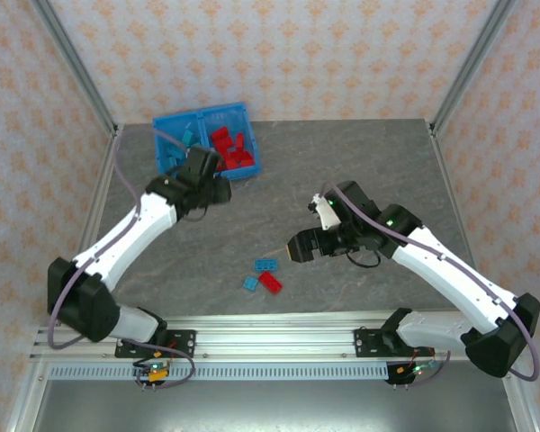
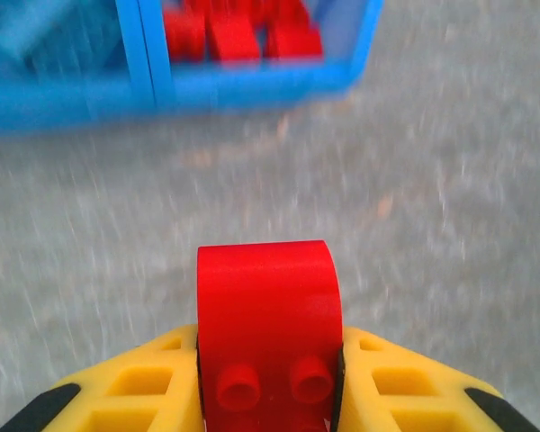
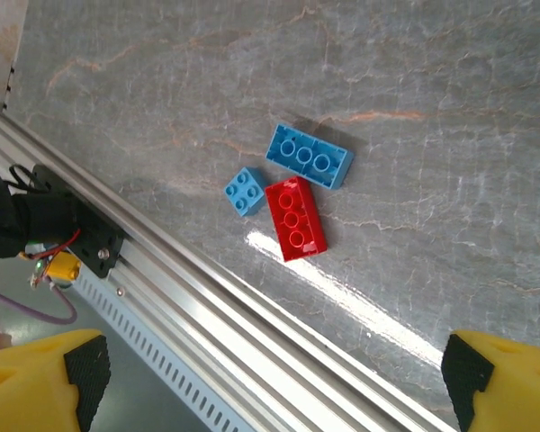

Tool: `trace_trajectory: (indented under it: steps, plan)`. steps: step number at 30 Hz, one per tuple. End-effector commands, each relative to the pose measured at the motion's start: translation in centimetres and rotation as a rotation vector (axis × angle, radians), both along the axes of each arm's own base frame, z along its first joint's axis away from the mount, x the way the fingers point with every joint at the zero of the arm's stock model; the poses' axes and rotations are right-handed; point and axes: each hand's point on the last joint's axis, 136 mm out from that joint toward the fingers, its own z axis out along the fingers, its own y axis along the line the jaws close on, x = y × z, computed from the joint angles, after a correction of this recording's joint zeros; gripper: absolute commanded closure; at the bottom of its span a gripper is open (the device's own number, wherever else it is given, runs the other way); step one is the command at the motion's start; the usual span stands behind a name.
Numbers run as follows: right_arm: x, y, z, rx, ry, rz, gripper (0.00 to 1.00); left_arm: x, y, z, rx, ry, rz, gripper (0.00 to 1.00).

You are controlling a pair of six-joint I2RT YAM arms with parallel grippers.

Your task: Sort the legos into containers by color

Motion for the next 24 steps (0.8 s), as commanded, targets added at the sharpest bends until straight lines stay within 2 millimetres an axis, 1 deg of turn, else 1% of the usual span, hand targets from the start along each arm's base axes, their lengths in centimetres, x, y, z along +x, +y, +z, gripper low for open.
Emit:
trace_trajectory:
  steps: [1, 4, 6, 7, 10, 13, 14, 16, 17, 21, 22, 24]
  plan:
    - [1.2, -0.6, 2.1, 0.021, -0.083, -0.072, 0.04, 5.2, 1.3, 1.6, 0.127, -0.079, 0.002, 0.73]
    - [1.3, -1.1, 2.5, 0.027, -0.103, -0.105, 0.04, 10.2, 1.4, 2.2, 0.108, -0.101, 0.034, 0.73]
    - [1.2, -1.4, 2.6, 0.029, -0.111, -0.120, 0.04, 13.4, 1.3, 2.1, 0.104, -0.109, 0.048, 0.73]
    - [1.2, -1.6, 2.7, 0.029, -0.115, -0.127, 0.04, 15.1, 1.4, 1.2, 0.105, -0.097, 0.058, 0.73]
    - [0.9, -2.0, 3.1, 0.032, -0.120, -0.136, 0.03, 19.6, 1.7, 0.2, 0.095, -0.105, 0.083, 0.73]
    - [0.5, -2.5, 3.3, 0.033, -0.122, -0.147, 0.03, 23.4, 2.0, -0.1, 0.104, -0.151, 0.087, 0.73]
    - [0.4, -2.7, 3.3, 0.031, -0.123, -0.151, 0.03, 24.3, 2.2, -0.4, 0.116, -0.158, 0.092, 0.73]
    - [0.1, -3.1, 3.4, 0.031, -0.125, -0.159, 0.04, 26.1, 2.8, -0.4, 0.124, -0.188, 0.106, 0.73]
    - [0.1, -3.2, 3.5, 0.029, -0.128, -0.164, 0.04, 26.7, 2.9, -0.7, 0.120, -0.194, 0.111, 0.73]
    - [0.1, -3.3, 3.7, 0.031, -0.126, -0.173, 0.04, 29.4, 2.1, -0.7, 0.079, -0.284, 0.091, 0.72]
    - [0.1, -3.2, 3.9, 0.032, -0.123, -0.171, 0.03, 29.9, 2.0, -0.7, 0.071, -0.306, 0.094, 0.68]
    - [0.1, -3.3, 4.2, 0.023, -0.118, -0.177, 0.03, 30.7, 2.0, -0.9, 0.060, -0.334, 0.105, 0.57]
